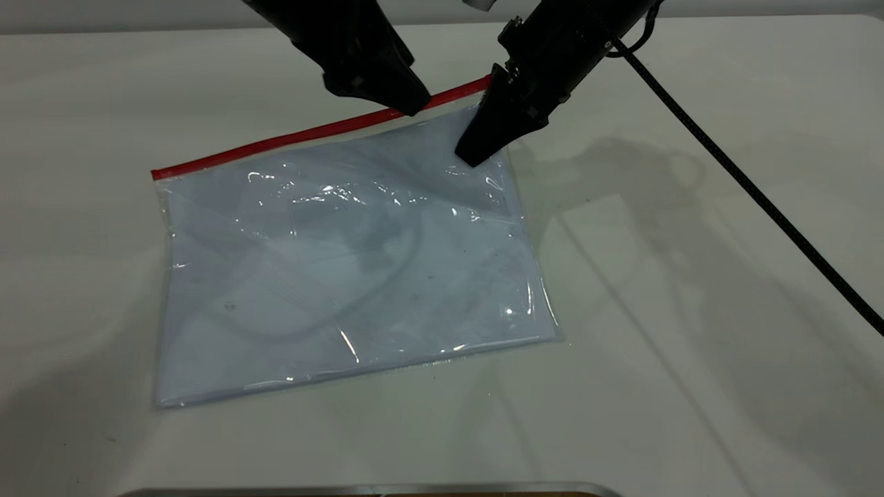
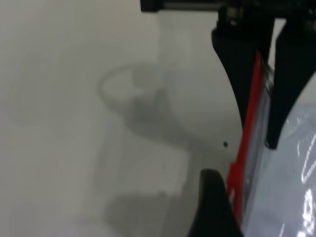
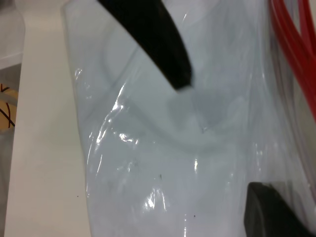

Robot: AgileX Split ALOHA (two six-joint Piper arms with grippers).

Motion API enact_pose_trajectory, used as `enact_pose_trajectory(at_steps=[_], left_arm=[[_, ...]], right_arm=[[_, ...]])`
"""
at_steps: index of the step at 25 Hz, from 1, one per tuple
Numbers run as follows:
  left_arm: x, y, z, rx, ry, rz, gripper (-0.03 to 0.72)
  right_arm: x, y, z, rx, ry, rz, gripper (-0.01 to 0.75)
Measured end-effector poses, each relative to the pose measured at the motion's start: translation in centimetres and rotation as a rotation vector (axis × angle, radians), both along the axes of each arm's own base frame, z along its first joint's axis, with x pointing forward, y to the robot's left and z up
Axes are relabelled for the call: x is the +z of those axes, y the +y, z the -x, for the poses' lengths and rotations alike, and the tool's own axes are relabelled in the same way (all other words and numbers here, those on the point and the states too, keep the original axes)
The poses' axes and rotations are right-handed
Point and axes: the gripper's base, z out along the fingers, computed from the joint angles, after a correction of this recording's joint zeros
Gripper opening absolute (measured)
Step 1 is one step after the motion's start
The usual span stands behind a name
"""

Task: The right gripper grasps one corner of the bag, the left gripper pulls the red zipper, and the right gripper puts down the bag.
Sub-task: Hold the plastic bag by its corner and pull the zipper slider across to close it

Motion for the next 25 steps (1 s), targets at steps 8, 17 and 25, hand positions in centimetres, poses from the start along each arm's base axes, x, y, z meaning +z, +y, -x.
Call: enact_pose_trajectory(at_steps=[8,17,25], left_arm=[[-2.2,-0.1,-0.2,0.020,0.023,0.007,0.586],[-2.9,-0.2,-0.2,0.047,0.042,0.016,0.472],[-2.9,-0.2,-0.3,0.041,0.031,0.014,0.214]], right_arm=[[-0.2,0.0,0.0,-0.001,0.003,0.001,0.033],[-0.2,0.0,0.0,-0.001,0.003,0.001,0.033],[-0.2,0.0,0.0,0.000,0.003,0.002,0.033]])
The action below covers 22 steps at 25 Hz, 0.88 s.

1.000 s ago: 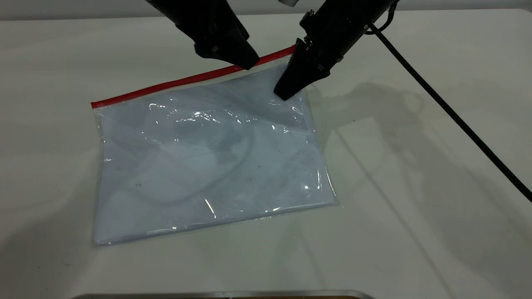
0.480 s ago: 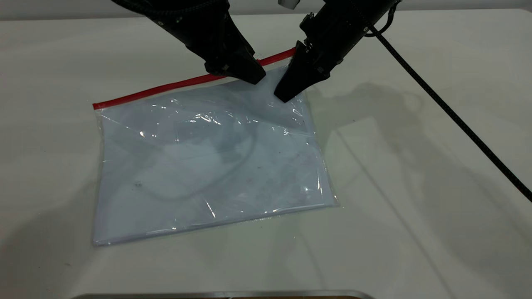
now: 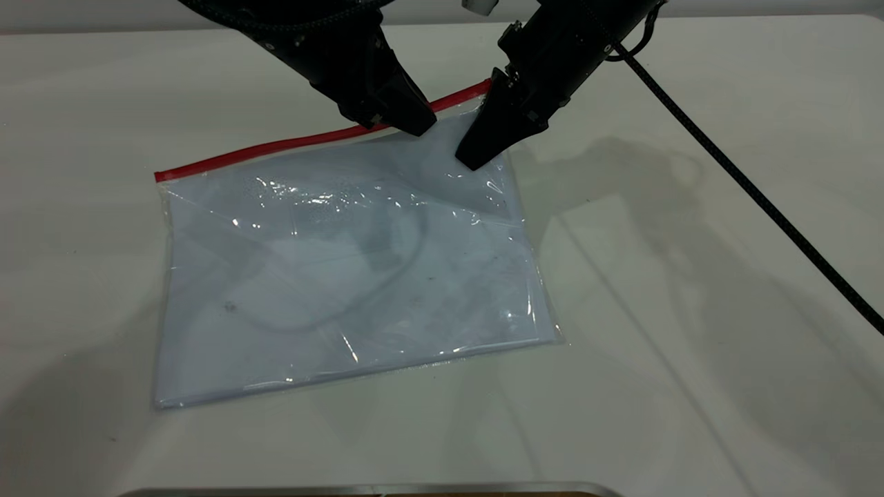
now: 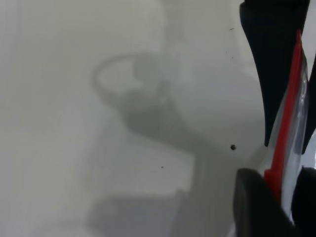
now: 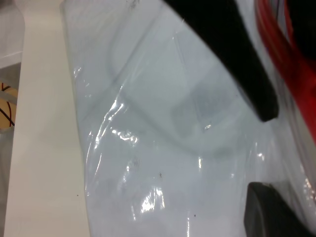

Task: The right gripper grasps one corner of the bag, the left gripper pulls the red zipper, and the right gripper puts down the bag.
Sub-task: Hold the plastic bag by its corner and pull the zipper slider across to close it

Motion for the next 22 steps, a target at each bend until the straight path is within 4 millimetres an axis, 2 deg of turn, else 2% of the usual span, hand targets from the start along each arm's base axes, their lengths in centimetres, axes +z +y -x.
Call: enact_pose_trajectory(at_steps=[5,14,22], left_arm=[[0.32,-0.30,-0.28,0.021,-0.023,0.049,0.134],[0.49,-0.47,-0.44,0.021,-0.047,0.076,0.115],[0.50,-0.49,-0.42,0.019,-0.046,0.078,0.047]], right_arm=[[0.00,0.00,0.00,0.000,0.000,0.001,0.034],[0.00,0.00,0.00,0.000,0.000,0.000,0.035],[0.00,0.00,0.00,-0.007,0.006,0.001,0.036]])
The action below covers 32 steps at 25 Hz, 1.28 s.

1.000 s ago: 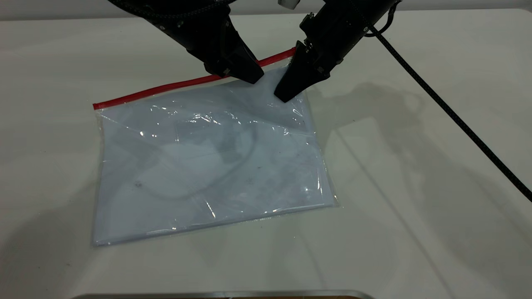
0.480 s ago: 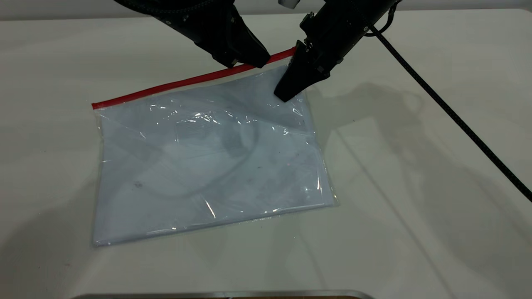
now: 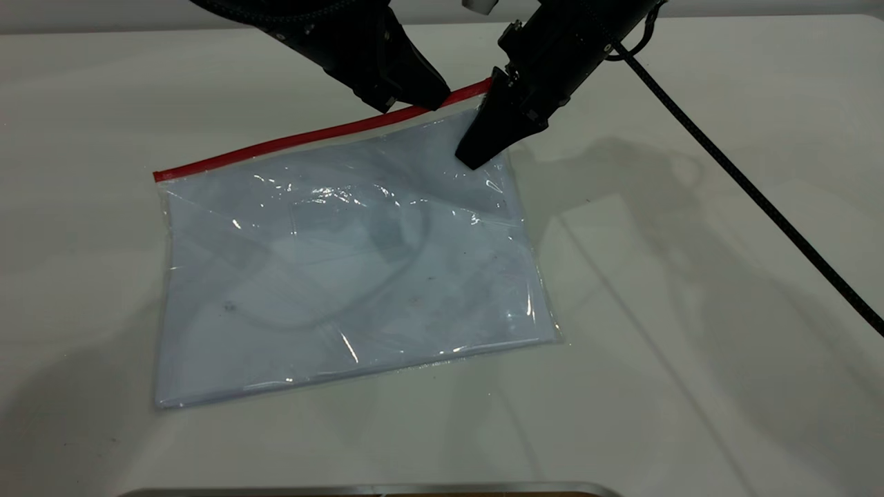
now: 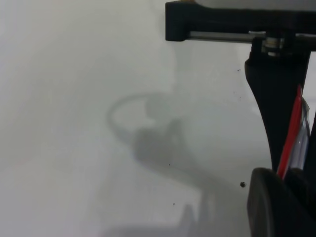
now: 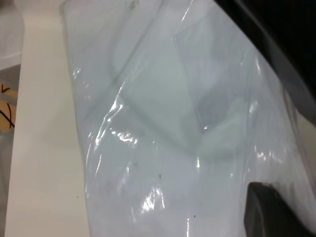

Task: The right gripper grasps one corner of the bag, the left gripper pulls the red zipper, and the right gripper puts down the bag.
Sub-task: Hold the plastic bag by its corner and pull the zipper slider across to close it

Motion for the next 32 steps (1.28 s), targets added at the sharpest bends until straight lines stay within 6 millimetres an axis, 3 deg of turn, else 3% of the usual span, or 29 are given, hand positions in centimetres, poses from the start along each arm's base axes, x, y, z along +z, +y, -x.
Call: enact_pose_trajectory(at_steps=[7,11,18,32], left_arm=[[0.0,0.0,0.0,-0.007,-0.002,-0.008,0.046],[-0.2,0.2,0.2,-0.015,0.009,-0.029,0.046],[-0.2,0.4,-0.1,0.001,-0.001,-0.047,0.046],[-0.9,3.4,-0.7,0.013,0.031,-0.154,0.046]], right_arm=[[0.0,-0.1,-0.1,-0.026,0.021,0.004,0.036],[0.1,-1.2,-0.4,-0.053,0.045,-0.012,0.036],[0.4,-4.2,-1.4,-0.112,0.088,-0.052,0.036],[0.6,-10.8,-3.0,-0.247,0.117,-0.070,0.036]])
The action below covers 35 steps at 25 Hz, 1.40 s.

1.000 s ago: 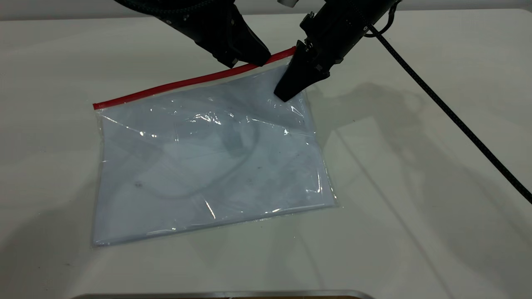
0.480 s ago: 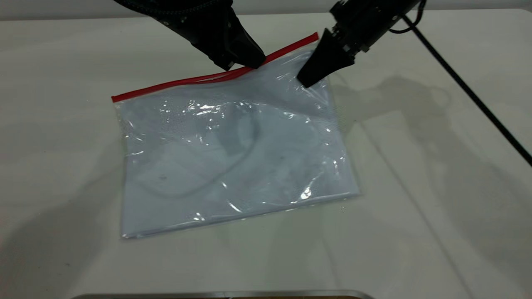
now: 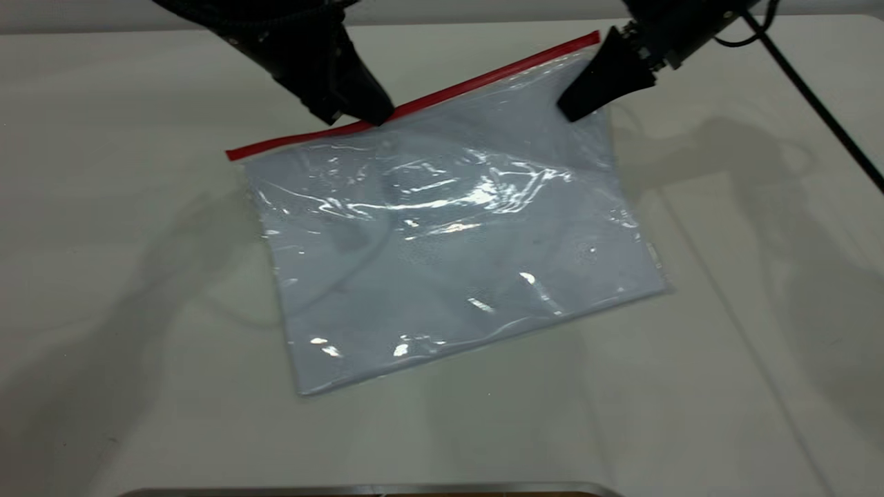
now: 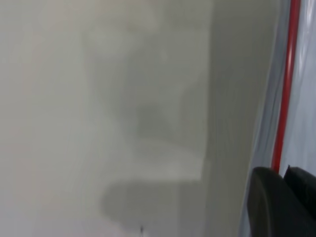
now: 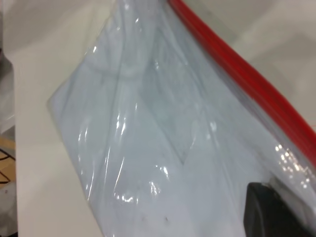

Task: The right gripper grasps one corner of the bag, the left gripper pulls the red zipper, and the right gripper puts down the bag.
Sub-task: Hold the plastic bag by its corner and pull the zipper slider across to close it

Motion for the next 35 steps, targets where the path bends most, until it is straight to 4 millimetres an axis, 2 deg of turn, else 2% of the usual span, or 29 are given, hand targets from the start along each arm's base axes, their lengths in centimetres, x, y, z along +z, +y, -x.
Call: enact_pose_trajectory(at_steps=[9,28,32,35], left_arm=[[-0.4,1.7,0.2,-0.017,0.059,-0.097,0.046],[-1.1,3.6,0.5,-0.083,0.099,-0.253,0.047],[-1.1,3.6,0.6,-0.084,0.099,-0.256,0.066],[-1.1,3.6,0.6,-0.086,0.105,-0.254,0.115]], right_arm=[[0.0,-2.9,-0.5,-0.058,0.000,0.004,0.038],[-0.1,-3.1,-0.6,-0.092,0.017,0.010,0.055],[-0.1,-3.1,-0.7,-0.115,0.026,0.011,0.122],[-0.1,-3.2,-0.8,-0.127,0.022,0.015,0.260]])
